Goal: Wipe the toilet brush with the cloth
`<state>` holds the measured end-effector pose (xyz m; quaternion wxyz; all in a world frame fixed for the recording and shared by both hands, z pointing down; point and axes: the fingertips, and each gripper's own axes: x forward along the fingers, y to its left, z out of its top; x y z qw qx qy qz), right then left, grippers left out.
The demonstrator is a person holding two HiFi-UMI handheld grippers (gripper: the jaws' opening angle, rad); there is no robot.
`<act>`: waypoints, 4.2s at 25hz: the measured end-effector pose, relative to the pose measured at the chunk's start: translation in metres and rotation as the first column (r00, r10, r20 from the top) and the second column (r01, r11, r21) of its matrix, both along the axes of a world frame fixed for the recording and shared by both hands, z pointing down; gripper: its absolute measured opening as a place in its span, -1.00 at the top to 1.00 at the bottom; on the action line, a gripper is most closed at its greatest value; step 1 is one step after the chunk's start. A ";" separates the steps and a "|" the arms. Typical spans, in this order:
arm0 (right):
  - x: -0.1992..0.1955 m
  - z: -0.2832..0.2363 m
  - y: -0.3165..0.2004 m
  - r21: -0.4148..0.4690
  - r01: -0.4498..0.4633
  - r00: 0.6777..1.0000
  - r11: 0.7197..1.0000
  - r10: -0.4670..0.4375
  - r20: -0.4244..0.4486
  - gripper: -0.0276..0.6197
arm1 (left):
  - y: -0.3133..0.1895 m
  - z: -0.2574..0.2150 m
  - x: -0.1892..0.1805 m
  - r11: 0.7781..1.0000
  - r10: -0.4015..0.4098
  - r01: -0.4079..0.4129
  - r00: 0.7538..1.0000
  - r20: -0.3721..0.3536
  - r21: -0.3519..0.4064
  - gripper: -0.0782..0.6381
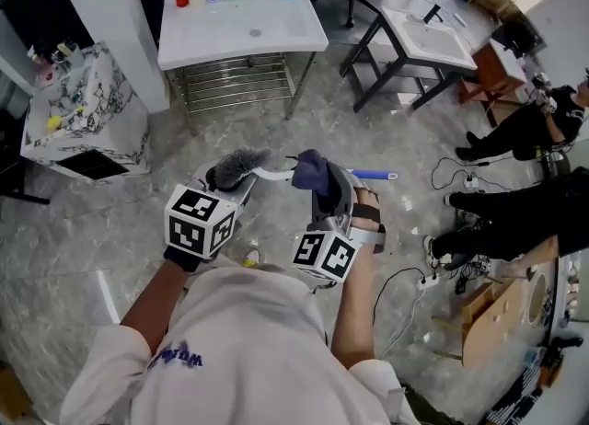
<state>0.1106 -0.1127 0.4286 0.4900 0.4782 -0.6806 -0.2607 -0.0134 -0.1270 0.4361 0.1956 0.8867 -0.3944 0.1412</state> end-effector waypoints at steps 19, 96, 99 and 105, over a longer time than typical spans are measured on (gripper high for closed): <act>-0.098 0.000 0.015 0.022 0.210 0.977 0.977 -0.210 0.020 0.09 | -0.002 0.016 -0.003 0.998 -0.039 0.040 0.999 0.005 -0.042 0.37; 0.027 0.016 -0.019 0.008 -0.062 0.995 0.998 0.063 -0.079 0.56 | -0.009 0.017 -0.030 0.997 0.038 -0.040 0.999 -0.030 -0.068 0.35; -0.001 0.018 -0.015 0.004 -0.002 0.998 1.000 0.002 -0.069 0.58 | -0.006 0.016 -0.018 0.996 0.067 -0.068 0.997 -0.023 -0.059 0.35; -0.032 0.019 -0.008 -0.007 0.048 0.998 0.999 -0.048 -0.035 0.58 | -0.001 0.016 -0.005 0.993 0.109 -0.109 0.994 0.003 -0.044 0.35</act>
